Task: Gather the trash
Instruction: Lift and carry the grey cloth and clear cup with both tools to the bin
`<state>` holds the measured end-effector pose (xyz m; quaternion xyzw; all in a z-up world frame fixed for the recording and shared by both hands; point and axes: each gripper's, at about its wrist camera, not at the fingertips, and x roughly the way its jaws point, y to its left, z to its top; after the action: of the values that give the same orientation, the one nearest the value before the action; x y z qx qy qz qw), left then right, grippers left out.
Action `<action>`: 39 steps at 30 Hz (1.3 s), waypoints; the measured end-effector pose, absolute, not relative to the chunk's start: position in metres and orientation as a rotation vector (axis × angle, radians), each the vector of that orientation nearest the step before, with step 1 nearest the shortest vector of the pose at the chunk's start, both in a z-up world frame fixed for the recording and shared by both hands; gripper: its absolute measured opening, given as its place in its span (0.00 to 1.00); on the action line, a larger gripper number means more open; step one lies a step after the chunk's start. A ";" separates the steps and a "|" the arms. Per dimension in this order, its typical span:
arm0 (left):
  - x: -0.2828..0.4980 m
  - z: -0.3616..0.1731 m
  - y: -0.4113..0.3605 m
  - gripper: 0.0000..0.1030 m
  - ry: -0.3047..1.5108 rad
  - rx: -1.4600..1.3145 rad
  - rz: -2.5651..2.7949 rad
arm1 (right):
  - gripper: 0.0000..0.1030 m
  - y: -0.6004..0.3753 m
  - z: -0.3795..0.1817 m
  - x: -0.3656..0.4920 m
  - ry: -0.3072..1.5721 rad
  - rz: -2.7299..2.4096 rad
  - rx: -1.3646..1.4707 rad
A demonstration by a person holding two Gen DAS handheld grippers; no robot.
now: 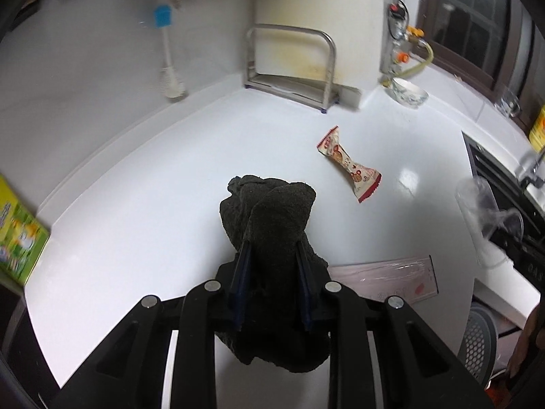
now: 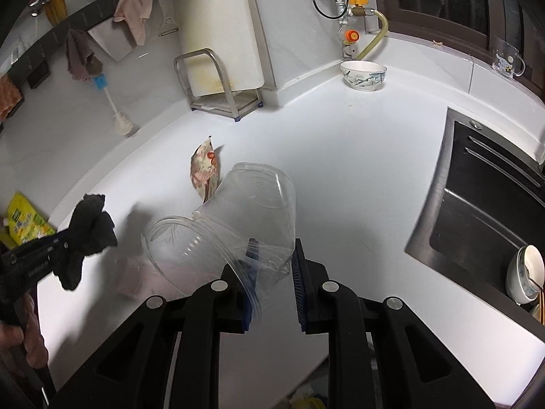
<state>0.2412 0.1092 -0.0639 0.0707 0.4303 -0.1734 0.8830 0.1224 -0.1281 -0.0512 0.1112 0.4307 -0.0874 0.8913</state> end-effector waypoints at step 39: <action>0.018 -0.040 0.010 0.23 0.920 0.098 -0.239 | 0.19 -0.189 -0.038 -0.044 1.003 0.055 0.117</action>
<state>0.0183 0.0105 -0.0400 0.0471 0.4425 -0.1151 0.8881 -0.0438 -0.1887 -0.0379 0.0558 0.4805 0.0265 0.8748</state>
